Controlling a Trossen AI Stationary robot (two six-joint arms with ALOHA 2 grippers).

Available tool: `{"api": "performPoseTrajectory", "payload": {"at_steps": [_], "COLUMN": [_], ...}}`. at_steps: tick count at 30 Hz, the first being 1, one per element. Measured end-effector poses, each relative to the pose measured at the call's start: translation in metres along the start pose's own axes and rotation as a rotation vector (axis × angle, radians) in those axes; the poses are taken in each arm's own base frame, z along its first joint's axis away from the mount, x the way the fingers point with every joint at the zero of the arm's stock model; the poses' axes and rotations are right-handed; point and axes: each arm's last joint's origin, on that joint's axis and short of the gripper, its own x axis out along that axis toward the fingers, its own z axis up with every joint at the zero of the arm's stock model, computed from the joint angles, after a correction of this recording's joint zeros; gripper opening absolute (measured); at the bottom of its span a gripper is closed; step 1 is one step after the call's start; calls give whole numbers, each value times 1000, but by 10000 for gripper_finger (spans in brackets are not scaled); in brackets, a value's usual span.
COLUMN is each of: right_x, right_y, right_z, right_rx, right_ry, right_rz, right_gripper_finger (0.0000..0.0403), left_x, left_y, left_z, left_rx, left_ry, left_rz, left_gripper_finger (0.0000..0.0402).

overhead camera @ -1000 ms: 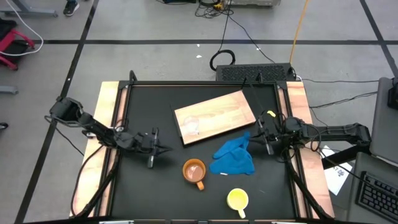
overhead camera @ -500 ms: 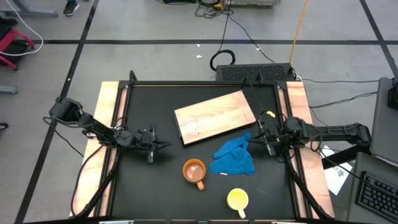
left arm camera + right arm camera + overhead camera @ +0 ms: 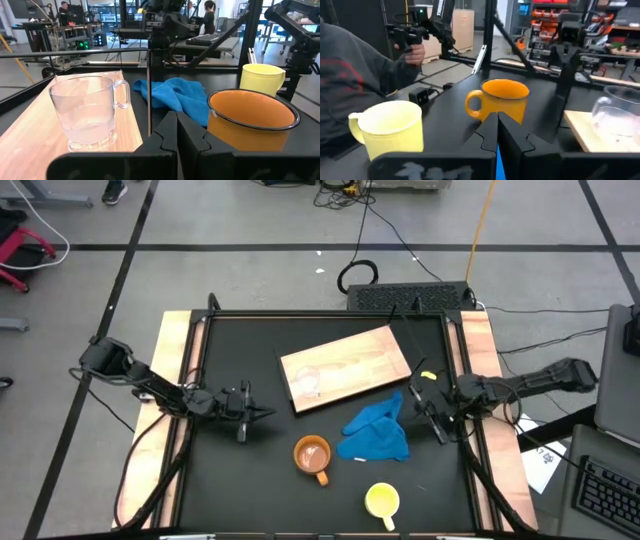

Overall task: Stack small to large cups/mugs on shelf
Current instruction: Put the yellow mug on the shelf

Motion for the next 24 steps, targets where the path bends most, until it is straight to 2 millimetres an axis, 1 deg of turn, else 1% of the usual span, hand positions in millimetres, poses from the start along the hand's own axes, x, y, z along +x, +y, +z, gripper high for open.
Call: {"api": "performPoseTrajectory", "payload": {"at_steps": [6, 14, 19, 24], "right_x": [13, 26, 35, 52], "right_y": [10, 28, 38, 51], "right_z": [8, 12, 18, 28], "right_rx": [-13, -14, 10, 1], "right_ry": [28, -17, 7, 54], "right_rz": [34, 143, 129, 151], "right_gripper_finger": [0, 0, 0, 0], "left_x": [0, 0, 0, 0], "left_y": [0, 0, 0, 0], "left_z": [0, 0, 0, 0], "left_rx": [0, -4, -8, -7], "left_ry": [-1, -1, -2, -2], "left_rz": [0, 0, -2, -3], "left_gripper_finger": [1, 1, 1, 1]}}
